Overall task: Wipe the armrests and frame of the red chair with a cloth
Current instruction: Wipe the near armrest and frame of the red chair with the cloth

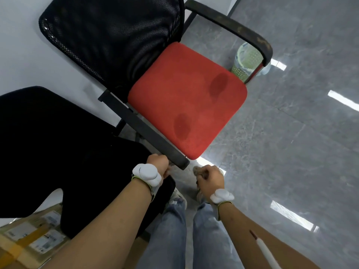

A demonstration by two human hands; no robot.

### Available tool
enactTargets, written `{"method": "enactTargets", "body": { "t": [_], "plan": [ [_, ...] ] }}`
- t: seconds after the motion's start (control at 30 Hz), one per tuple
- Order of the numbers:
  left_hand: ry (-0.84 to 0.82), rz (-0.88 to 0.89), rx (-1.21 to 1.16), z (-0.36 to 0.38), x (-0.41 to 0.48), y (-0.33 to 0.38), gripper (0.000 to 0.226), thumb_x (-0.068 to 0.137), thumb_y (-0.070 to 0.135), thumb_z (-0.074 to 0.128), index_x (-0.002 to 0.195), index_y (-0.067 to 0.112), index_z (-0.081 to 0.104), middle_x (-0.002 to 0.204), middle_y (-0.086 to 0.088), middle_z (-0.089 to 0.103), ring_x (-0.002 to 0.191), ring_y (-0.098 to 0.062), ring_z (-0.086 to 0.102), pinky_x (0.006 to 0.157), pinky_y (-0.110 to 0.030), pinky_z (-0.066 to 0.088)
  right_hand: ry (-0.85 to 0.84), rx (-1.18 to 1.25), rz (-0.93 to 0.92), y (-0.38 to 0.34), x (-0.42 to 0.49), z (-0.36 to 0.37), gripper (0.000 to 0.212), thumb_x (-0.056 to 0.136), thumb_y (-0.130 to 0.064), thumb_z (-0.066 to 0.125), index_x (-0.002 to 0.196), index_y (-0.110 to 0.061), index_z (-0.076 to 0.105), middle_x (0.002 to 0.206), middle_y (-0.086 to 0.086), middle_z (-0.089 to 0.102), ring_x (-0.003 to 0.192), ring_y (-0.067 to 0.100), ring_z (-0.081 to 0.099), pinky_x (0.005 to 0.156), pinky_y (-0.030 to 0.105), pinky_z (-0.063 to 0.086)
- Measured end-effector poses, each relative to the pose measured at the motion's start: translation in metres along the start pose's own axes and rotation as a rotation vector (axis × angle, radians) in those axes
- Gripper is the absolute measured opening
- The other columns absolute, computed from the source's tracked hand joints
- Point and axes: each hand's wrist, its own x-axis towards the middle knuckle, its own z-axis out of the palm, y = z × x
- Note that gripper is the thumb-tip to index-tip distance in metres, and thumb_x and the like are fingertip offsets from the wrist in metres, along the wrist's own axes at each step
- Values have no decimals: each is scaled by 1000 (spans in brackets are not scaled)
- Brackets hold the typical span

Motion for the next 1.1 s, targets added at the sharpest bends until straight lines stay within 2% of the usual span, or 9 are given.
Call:
{"method": "enactTargets", "body": {
  "t": [0.13,0.23,0.43,0.5,0.63,0.73,0.83,0.97,1.1],
  "plan": [
    [6,-27,-36,1,-2,1,34,93,-6,34,110,13,57,75,-4,62,59,-13,51,52,-20,37,29,444,296,8,22,33,18,66,-40,63,80,-28,60,76,3,73,75,28,71,76,50,58],
    [-32,-54,-67,2,-4,0,34,94,-6,34,109,15,57,79,-2,62,68,-15,57,58,-24,38,86,757,420,-41,7,36,13,67,-16,65,80,-20,64,76,13,72,74,34,71,77,52,60],
    [-21,-61,-102,-1,-1,0,32,90,-12,35,87,13,55,76,-10,56,67,-24,55,63,-32,44,53,985,258,-66,-14,11,4,80,-2,63,84,-2,64,74,21,64,72,28,61,73,43,52],
    [-45,-55,-92,-2,-2,0,33,91,-8,33,97,14,56,85,-9,64,77,-25,63,62,-30,44,129,967,324,-61,-9,12,15,72,-18,66,81,-7,64,81,35,63,72,36,62,74,49,51],
    [-93,-56,-81,-6,-3,0,32,89,-5,39,101,17,58,93,-6,68,91,-24,66,61,-27,45,288,727,445,-59,-4,19,13,68,-34,67,69,-22,63,67,11,71,65,30,68,76,52,59],
    [-82,-35,-78,-9,-1,3,24,85,-6,48,90,13,63,83,-12,67,71,-24,64,69,-32,49,206,632,209,-94,-13,23,8,70,-23,65,73,-21,58,72,9,67,69,29,66,70,47,59],
    [-73,-22,-111,-14,3,6,21,86,1,51,93,9,69,83,-14,71,67,-23,64,71,-33,54,146,605,-19,-117,-14,23,8,77,-12,69,79,-16,63,71,-1,64,66,8,60,66,29,55],
    [-70,1,-132,-26,2,13,15,88,6,55,85,14,68,76,-6,73,73,-19,72,60,-26,50,264,351,-174,-119,2,18,11,72,-18,68,81,-23,65,82,0,63,75,12,57,70,27,47],
    [-71,37,-203,-38,3,17,9,94,14,60,89,10,66,63,-3,73,53,-14,70,43,-19,49,125,49,-426,-117,6,18,23,72,-3,67,91,-16,70,90,1,61,78,7,52,72,1,34]
  ]
}}
